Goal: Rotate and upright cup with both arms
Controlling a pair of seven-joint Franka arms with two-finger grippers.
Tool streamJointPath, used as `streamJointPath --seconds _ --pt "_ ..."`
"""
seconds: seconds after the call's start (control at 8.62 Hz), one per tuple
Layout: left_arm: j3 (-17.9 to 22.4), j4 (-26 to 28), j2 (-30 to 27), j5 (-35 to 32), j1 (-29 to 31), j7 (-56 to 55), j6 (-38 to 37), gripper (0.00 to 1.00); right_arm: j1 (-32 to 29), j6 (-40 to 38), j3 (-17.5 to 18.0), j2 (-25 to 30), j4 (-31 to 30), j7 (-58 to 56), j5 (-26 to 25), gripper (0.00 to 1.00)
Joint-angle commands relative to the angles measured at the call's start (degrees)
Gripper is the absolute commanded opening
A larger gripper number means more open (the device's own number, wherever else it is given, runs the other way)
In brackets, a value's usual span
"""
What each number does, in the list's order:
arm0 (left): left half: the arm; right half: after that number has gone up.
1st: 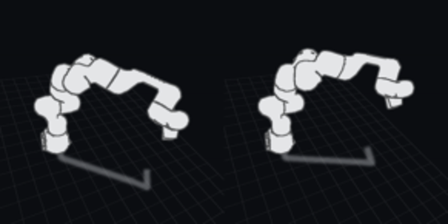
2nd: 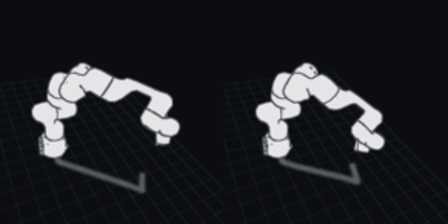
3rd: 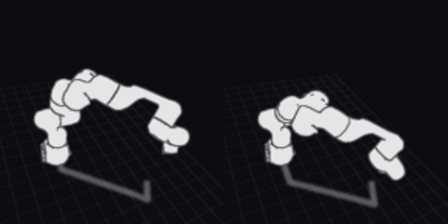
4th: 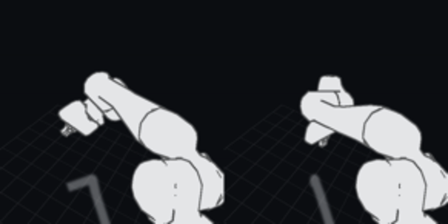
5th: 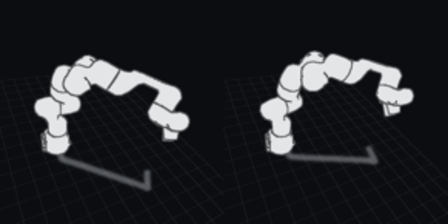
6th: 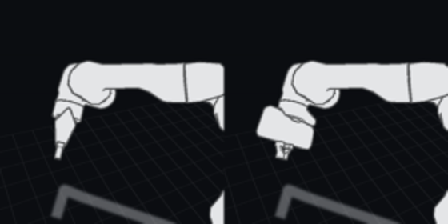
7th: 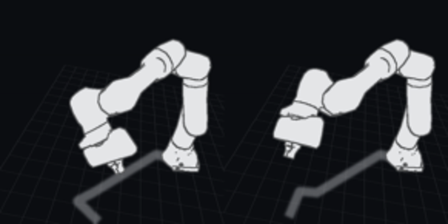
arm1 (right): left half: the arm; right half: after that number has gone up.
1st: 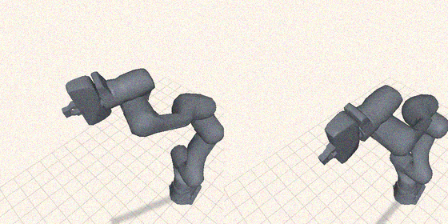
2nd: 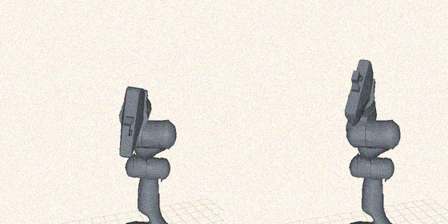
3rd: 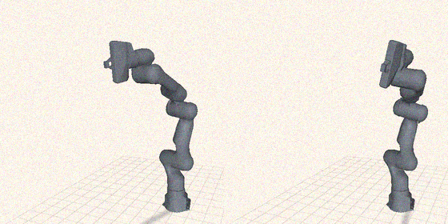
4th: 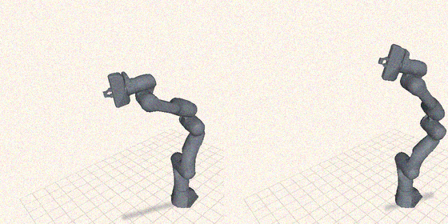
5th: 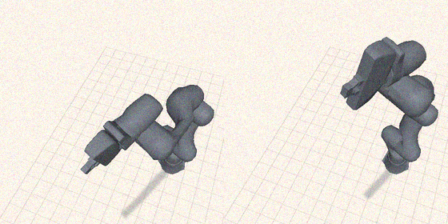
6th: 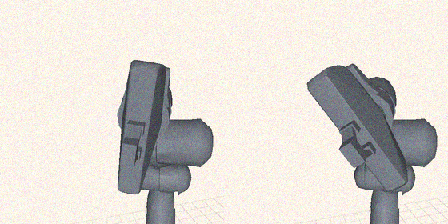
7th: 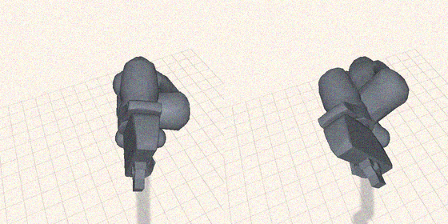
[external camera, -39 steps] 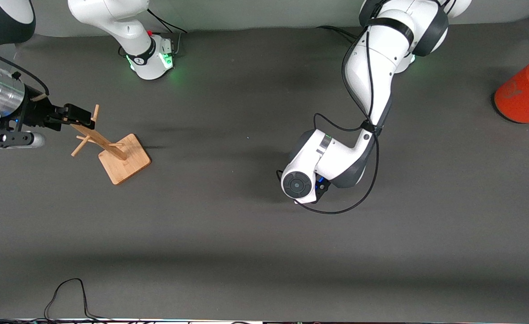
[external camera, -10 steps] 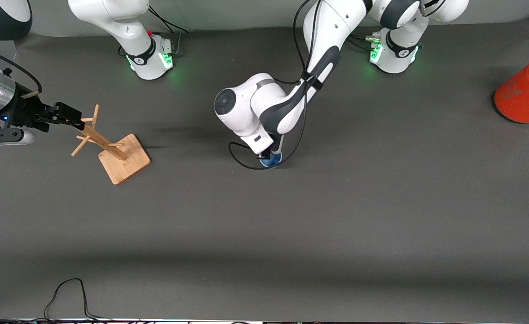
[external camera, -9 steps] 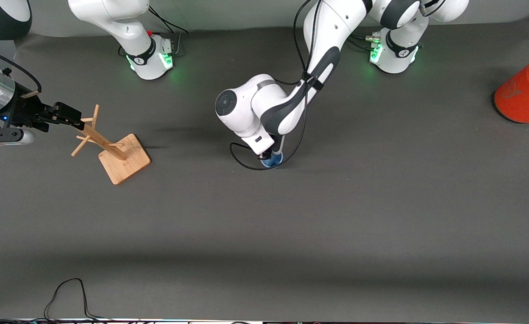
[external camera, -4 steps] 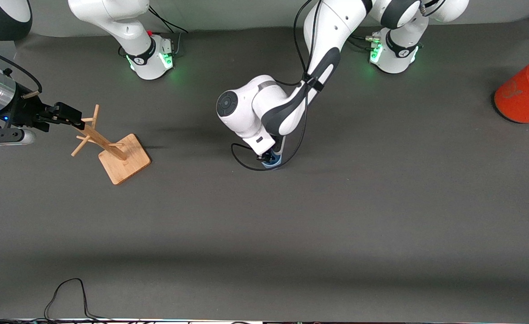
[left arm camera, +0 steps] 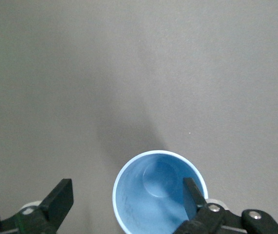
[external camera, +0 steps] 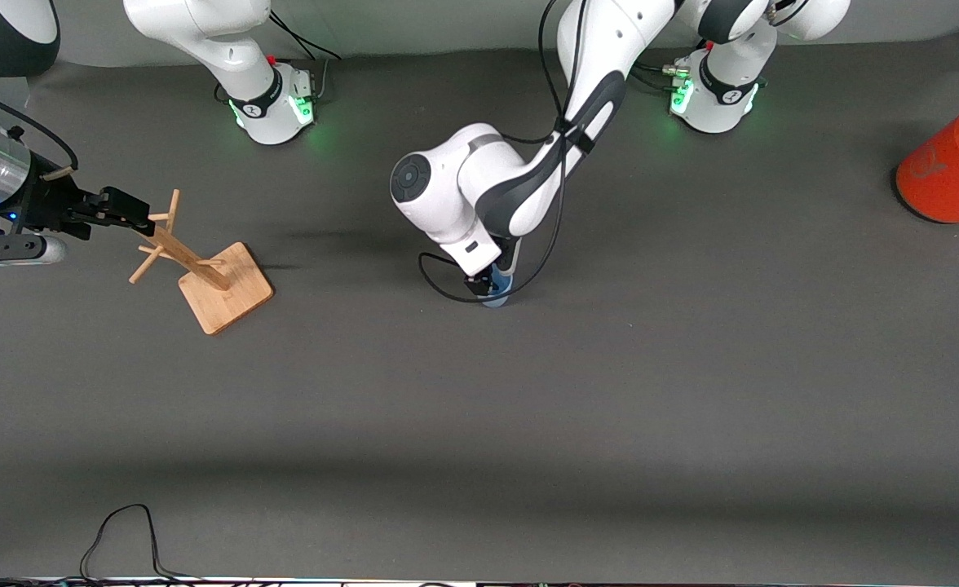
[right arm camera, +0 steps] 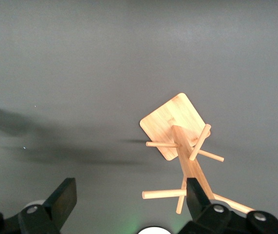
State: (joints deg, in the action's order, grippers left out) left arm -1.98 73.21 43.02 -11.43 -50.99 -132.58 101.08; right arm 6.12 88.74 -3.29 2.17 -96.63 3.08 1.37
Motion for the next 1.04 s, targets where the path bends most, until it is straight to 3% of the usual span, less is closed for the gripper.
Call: streamJointPath --seconds 0.0,0.35,0.58,0.93 --pt "-0.2 1.3 -6.6 1.6 1.8 4.1 -2.8 1.0 0.5 -0.8 -0.4 -0.2 0.7 -1.1 -0.7 1.0" --pt "0.0 1.1 -15.0 3.2 8.8 18.7 -7.0 1.0 0.4 -0.8 -0.4 -0.1 0.7 -1.2 -0.6 1.0" --pt "-0.2 1.1 -19.1 3.5 17.1 31.9 -10.4 1.0 0.5 -0.8 -0.4 -0.1 0.7 -1.1 -0.5 1.0" --pt "0.0 1.6 -23.6 4.9 32.0 64.1 -20.7 1.0 0.5 -2.3 -0.4 -0.2 0.8 -1.1 -0.3 1.0"
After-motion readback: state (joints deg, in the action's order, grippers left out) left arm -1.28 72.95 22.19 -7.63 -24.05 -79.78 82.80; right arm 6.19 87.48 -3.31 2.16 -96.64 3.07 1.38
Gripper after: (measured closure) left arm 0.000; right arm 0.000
